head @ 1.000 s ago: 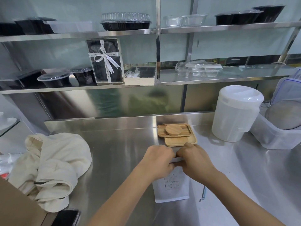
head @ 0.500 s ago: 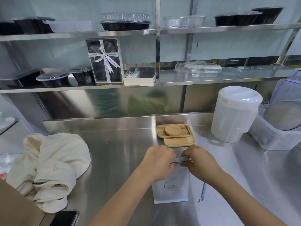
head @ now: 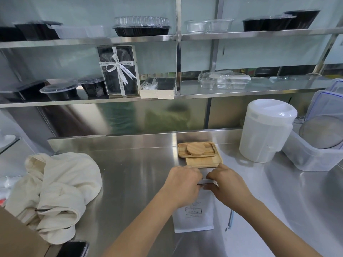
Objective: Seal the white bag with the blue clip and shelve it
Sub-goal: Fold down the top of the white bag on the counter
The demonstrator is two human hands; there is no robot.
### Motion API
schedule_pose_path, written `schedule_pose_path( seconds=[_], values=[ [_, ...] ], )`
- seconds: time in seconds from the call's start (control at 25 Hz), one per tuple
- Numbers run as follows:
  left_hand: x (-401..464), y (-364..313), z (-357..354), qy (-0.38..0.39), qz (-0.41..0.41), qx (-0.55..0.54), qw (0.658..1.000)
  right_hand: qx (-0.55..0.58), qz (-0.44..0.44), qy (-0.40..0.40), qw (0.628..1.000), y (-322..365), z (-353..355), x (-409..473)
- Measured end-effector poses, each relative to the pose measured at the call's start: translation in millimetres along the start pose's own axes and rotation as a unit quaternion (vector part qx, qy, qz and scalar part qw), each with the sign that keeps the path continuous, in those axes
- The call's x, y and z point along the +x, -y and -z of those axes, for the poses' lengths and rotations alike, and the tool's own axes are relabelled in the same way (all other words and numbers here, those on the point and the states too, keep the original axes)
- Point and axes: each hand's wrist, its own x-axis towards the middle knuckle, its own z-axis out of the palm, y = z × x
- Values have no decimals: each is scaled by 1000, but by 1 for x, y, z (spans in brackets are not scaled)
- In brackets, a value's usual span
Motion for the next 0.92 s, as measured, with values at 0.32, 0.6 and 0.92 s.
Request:
schedule_pose_path(
  seconds=[0.32, 0.6, 0.92],
  values=[
    [-1, -1, 3, 23, 6, -25, 999, -12, 12, 12, 1000, 1, 2, 0],
    [4, -4, 1, 44, 21, -30, 998, 14, 16, 15, 1000, -5, -3, 0],
    [2, -8, -7, 0, 9, -31, 999, 234, -83, -9, 969, -28, 26, 8]
  ],
)
